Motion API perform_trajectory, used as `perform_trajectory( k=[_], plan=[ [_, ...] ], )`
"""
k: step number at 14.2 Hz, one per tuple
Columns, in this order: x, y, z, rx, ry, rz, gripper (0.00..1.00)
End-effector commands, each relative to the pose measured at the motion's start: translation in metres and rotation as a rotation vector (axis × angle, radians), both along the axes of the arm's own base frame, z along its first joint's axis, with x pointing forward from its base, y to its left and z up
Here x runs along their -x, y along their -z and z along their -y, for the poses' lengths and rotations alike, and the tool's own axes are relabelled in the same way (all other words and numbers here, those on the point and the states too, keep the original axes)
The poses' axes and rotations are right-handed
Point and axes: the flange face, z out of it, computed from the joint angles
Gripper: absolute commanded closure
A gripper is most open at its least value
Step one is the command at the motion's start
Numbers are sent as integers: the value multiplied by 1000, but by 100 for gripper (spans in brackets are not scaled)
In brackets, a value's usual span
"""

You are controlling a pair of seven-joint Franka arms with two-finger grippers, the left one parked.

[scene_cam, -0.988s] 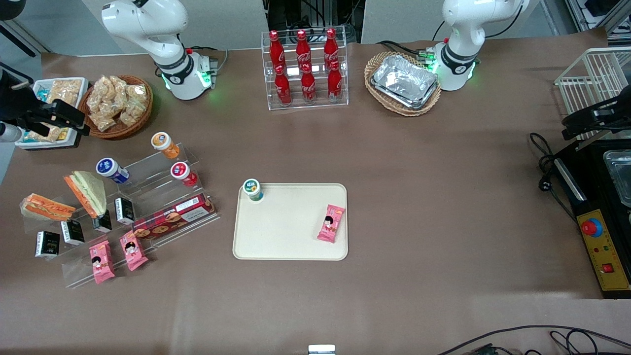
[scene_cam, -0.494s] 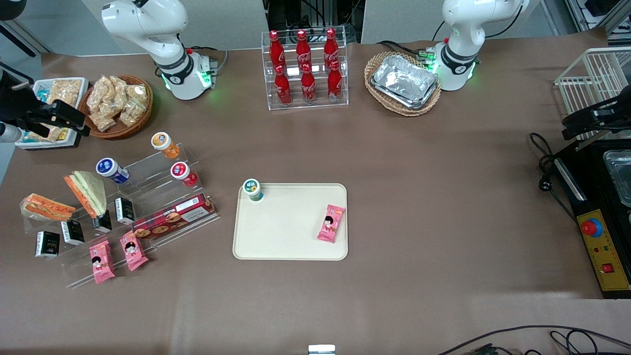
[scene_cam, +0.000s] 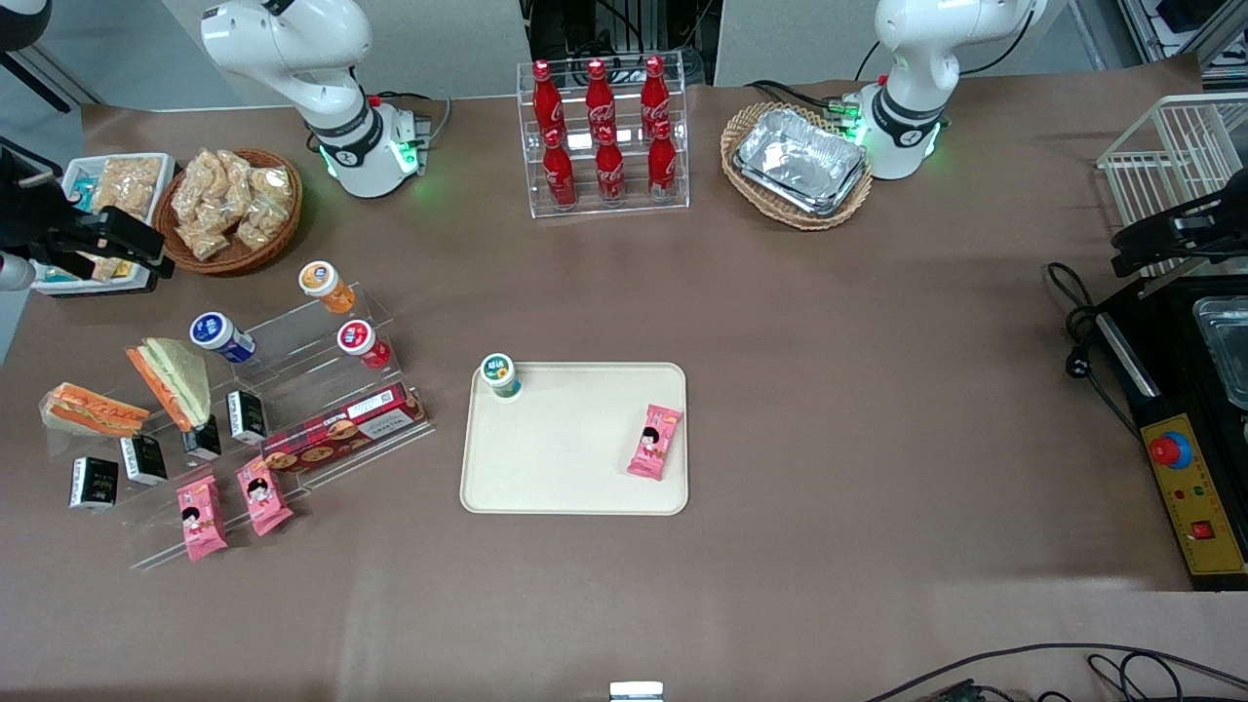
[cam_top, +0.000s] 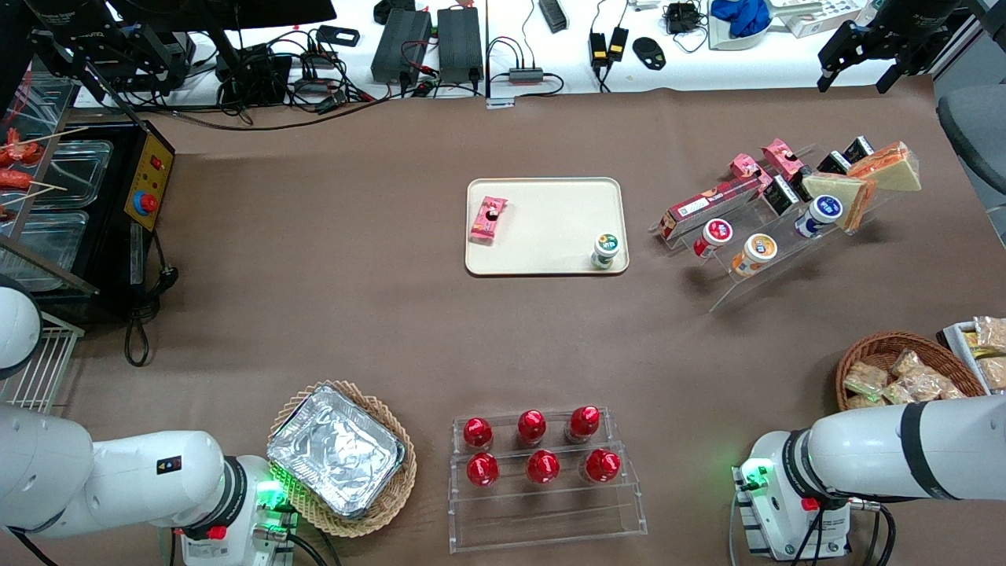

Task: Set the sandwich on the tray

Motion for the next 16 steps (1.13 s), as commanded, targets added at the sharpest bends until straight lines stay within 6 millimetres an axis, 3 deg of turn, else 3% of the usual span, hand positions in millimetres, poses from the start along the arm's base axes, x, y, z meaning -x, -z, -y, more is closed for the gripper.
perform_trajectory(
  k=[1,4,7,10,13,16],
  plan=[
    [-5,1,10,-6,30,-1,0],
    [-7,8,30,-1,76,-15,0],
    [-12,20,45,30,282,-46,0],
    [-12,24,87,29,381,-41,0],
    [-21,36,102,94,483,-30,0],
    [-25,46,134,91,699,-10,0]
  ],
)
